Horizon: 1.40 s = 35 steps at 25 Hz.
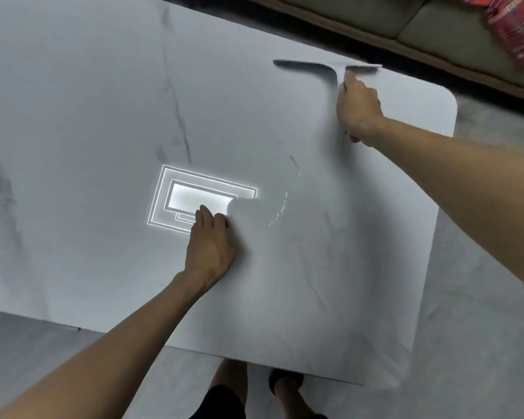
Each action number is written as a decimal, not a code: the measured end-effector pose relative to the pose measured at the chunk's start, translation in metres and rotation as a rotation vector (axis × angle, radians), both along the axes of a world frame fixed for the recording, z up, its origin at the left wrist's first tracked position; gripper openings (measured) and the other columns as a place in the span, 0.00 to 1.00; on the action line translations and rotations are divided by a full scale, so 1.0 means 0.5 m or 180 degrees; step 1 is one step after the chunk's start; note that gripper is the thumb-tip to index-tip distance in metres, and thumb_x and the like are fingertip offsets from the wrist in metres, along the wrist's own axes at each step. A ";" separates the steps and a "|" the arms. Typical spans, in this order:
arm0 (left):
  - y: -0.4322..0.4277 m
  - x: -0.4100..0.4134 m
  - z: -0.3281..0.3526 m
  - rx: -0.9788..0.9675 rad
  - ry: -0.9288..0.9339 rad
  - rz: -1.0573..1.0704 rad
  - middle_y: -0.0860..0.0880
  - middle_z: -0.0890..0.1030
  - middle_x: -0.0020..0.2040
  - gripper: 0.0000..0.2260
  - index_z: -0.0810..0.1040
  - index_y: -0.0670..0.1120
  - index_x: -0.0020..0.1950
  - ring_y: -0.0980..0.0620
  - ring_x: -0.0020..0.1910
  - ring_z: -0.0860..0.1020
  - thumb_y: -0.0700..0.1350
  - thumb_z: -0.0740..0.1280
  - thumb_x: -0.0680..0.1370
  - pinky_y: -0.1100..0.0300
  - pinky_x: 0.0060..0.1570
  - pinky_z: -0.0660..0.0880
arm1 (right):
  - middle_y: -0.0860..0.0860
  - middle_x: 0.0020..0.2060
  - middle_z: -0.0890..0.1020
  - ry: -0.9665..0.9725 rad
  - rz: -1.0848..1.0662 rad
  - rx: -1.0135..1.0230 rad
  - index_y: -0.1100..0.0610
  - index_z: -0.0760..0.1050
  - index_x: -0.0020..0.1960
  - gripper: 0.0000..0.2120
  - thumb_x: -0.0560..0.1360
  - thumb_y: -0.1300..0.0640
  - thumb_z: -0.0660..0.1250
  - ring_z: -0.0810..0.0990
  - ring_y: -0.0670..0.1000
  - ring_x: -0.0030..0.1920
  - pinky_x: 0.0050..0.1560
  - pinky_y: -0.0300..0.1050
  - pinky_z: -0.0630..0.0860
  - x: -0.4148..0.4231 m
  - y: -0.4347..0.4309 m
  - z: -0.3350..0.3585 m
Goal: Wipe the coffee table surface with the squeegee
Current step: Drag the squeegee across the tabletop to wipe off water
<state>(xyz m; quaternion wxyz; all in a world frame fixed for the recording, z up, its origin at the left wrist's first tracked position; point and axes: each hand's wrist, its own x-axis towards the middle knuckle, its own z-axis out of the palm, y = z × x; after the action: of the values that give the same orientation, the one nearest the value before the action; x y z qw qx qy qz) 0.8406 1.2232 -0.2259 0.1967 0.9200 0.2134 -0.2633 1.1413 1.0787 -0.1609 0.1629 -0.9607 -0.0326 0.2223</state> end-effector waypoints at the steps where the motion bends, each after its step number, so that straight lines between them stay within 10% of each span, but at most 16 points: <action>1: 0.000 0.004 -0.001 -0.0046 0.0067 0.0028 0.32 0.67 0.66 0.17 0.69 0.39 0.59 0.33 0.67 0.63 0.36 0.56 0.71 0.48 0.62 0.68 | 0.62 0.56 0.76 -0.0091 0.0202 -0.0112 0.54 0.60 0.73 0.22 0.80 0.63 0.48 0.75 0.64 0.51 0.39 0.55 0.76 -0.027 -0.019 -0.002; 10: -0.008 0.044 0.015 -0.0479 0.0483 0.0450 0.23 0.53 0.72 0.23 0.65 0.38 0.64 0.28 0.75 0.51 0.39 0.58 0.69 0.43 0.71 0.60 | 0.49 0.39 0.77 0.0627 0.0645 -0.0394 0.46 0.53 0.78 0.23 0.83 0.52 0.50 0.74 0.48 0.37 0.44 0.42 0.66 -0.327 -0.250 0.097; 17: -0.015 0.047 0.017 -0.0455 0.0555 0.0549 0.22 0.52 0.72 0.22 0.65 0.38 0.63 0.28 0.74 0.50 0.40 0.56 0.69 0.43 0.71 0.61 | 0.62 0.47 0.75 0.0223 -0.0296 0.0227 0.46 0.69 0.48 0.12 0.81 0.58 0.49 0.73 0.58 0.39 0.27 0.45 0.66 -0.035 -0.166 0.087; 21: -0.013 0.038 0.014 -0.0379 0.0479 0.0463 0.23 0.54 0.72 0.21 0.66 0.37 0.63 0.29 0.75 0.52 0.39 0.57 0.70 0.45 0.71 0.61 | 0.58 0.51 0.69 0.0330 -0.1145 0.0212 0.54 0.65 0.60 0.14 0.79 0.63 0.48 0.72 0.52 0.39 0.27 0.43 0.66 0.026 -0.083 0.032; 26: -0.010 0.018 0.029 -0.0375 0.0157 0.0397 0.31 0.66 0.65 0.18 0.71 0.37 0.57 0.31 0.67 0.64 0.35 0.59 0.68 0.44 0.61 0.70 | 0.65 0.57 0.78 -0.0038 0.0299 -0.0012 0.53 0.53 0.78 0.27 0.80 0.62 0.51 0.75 0.66 0.57 0.53 0.54 0.72 -0.163 -0.037 0.005; 31: -0.009 -0.040 0.050 -0.0364 -0.0281 0.0273 0.39 0.69 0.53 0.14 0.72 0.38 0.48 0.38 0.50 0.70 0.31 0.64 0.64 0.53 0.46 0.67 | 0.56 0.44 0.76 0.0101 0.1218 0.0264 0.47 0.54 0.78 0.25 0.82 0.58 0.53 0.77 0.61 0.45 0.45 0.51 0.73 -0.377 -0.163 0.007; 35: -0.057 -0.106 0.056 -0.0364 -0.0122 0.0095 0.37 0.69 0.58 0.16 0.71 0.38 0.53 0.36 0.58 0.69 0.33 0.65 0.65 0.51 0.53 0.66 | 0.48 0.39 0.70 0.0252 0.1529 0.0061 0.43 0.52 0.78 0.26 0.82 0.58 0.53 0.74 0.53 0.37 0.39 0.44 0.68 -0.440 -0.313 0.014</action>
<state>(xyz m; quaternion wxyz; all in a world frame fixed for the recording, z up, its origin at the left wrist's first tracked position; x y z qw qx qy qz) 0.7878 1.1946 -0.1978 0.2569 0.9089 0.2080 -0.2544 0.9215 0.9220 -0.1540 0.1156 -0.9143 -0.2559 0.2918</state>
